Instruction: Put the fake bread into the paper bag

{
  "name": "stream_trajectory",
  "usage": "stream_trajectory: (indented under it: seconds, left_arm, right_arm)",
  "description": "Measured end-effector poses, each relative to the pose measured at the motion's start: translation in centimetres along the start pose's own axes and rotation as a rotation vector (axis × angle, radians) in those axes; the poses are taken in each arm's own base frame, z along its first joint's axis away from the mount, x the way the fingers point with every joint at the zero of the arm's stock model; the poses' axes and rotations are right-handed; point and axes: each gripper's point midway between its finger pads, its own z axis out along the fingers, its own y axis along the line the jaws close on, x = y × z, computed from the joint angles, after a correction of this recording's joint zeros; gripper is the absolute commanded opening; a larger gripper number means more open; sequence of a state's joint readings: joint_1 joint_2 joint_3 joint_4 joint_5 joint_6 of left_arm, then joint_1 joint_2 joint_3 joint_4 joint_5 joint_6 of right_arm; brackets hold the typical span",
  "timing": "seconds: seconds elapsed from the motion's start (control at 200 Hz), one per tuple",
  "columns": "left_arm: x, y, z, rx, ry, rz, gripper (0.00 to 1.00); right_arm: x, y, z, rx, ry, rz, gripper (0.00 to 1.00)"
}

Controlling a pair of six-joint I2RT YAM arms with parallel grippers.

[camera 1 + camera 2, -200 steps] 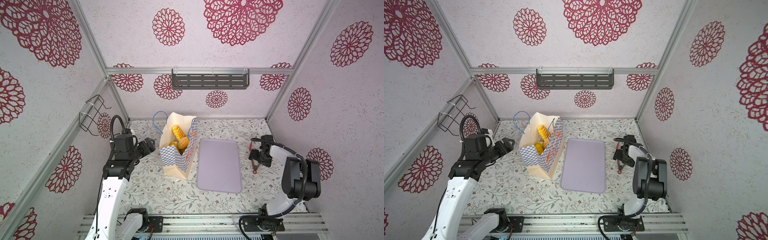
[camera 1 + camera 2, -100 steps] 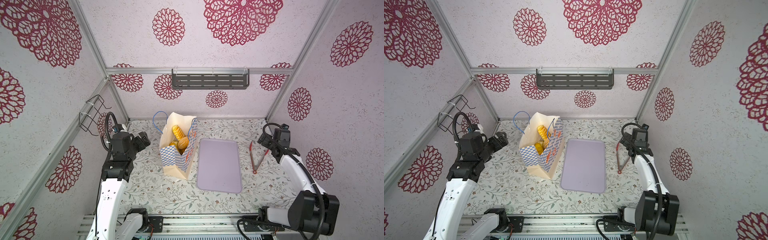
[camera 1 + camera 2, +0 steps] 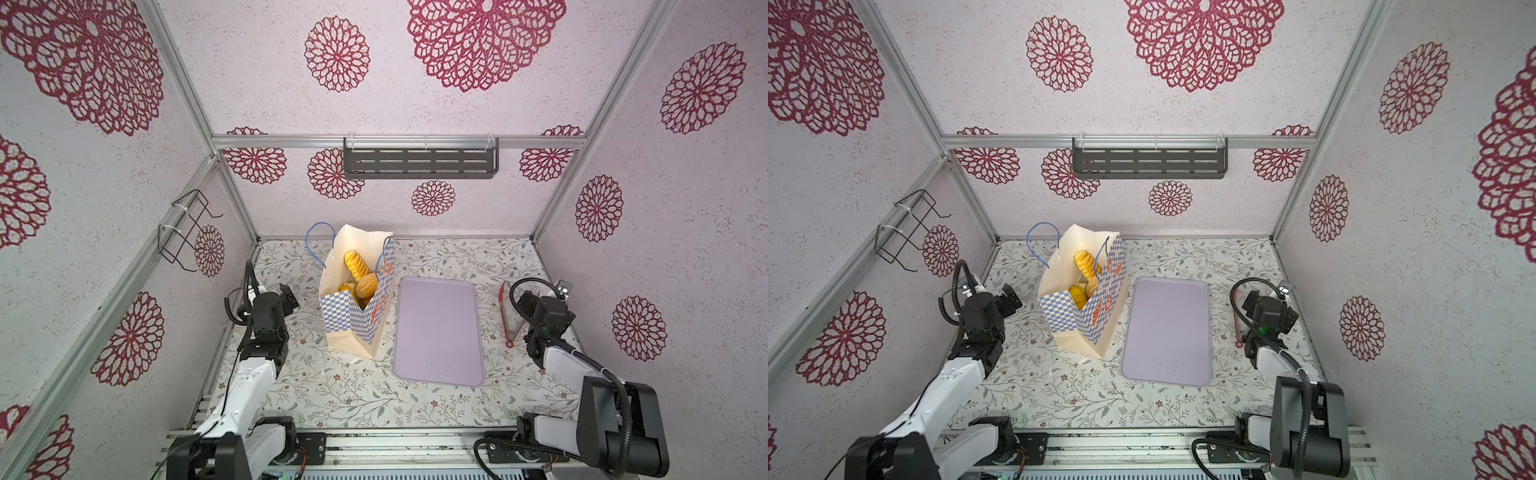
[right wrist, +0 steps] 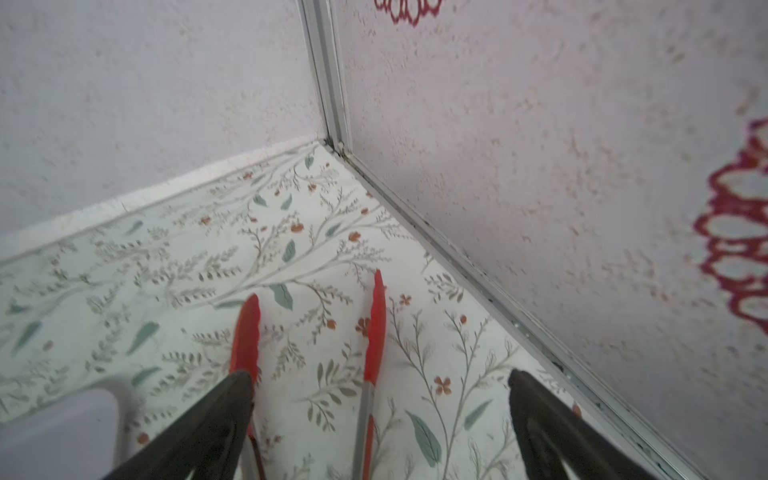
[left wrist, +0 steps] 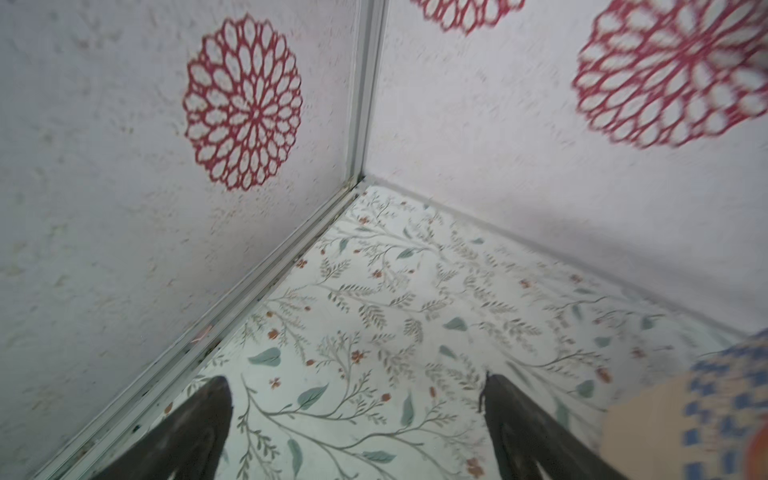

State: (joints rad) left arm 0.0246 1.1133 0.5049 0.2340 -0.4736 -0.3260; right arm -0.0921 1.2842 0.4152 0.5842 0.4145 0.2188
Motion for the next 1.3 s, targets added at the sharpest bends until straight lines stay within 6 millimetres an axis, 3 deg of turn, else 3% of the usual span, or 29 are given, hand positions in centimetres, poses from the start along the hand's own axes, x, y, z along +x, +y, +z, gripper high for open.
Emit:
stream_trajectory:
  seconds: [0.09, 0.23, 0.305, 0.44, 0.645, 0.706, 0.756, 0.821, 0.861, 1.096, 1.301]
  left_arm:
    - [3.3, 0.7, 1.4, -0.048, 0.046, 0.035, 0.97]
    - [6.1, 1.1, 2.8, -0.074, 0.075, 0.062, 0.97]
    - [5.9, 0.8, 3.5, -0.075, 0.072, 0.079, 0.97]
    - [3.7, -0.4, 4.7, -0.056, 0.032, 0.077, 0.97]
    - [2.4, -0.4, 5.0, -0.017, -0.03, 0.067, 0.97]
    - [3.1, 0.1, 5.0, -0.007, -0.067, 0.054, 0.97]
    - [4.7, 0.4, 5.1, 0.0, -0.072, 0.061, 0.97]
    - [7.6, 0.9, 5.1, 0.004, -0.01, 0.092, 0.97]
    - [8.2, 1.0, 4.9, 0.006, 0.007, 0.101, 0.97]
    - [4.0, -0.5, 5.9, 0.027, -0.094, 0.064, 0.97]
    - [3.9, -0.5, 5.9, 0.027, -0.099, 0.063, 0.97]
  right_arm:
    - [1.7, 0.5, 0.1, 0.002, 0.024, -0.06, 0.99]
    - [0.1, 2.6, -0.3, -0.048, -0.05, -0.109, 0.99]
    - [-0.6, 3.8, -0.5, -0.072, -0.074, -0.131, 0.99]
    - [-0.6, 4.9, -0.9, -0.107, -0.086, -0.138, 0.99]
    - [4.0, 4.1, -1.2, -0.129, -0.061, -0.165, 0.99]
    - [5.3, 4.5, -0.8, -0.153, -0.049, -0.182, 0.99]
    - [6.3, 4.7, -0.7, -0.171, -0.03, -0.197, 0.99]
    - [6.4, 4.9, -0.8, -0.192, -0.04, -0.201, 0.99]
    - [6.2, 5.1, -0.9, -0.202, -0.052, -0.199, 0.99]
    - [4.7, 5.5, -1.0, -0.213, -0.105, -0.172, 0.99]
    - [4.3, 5.6, -1.1, -0.212, -0.124, -0.167, 0.99]
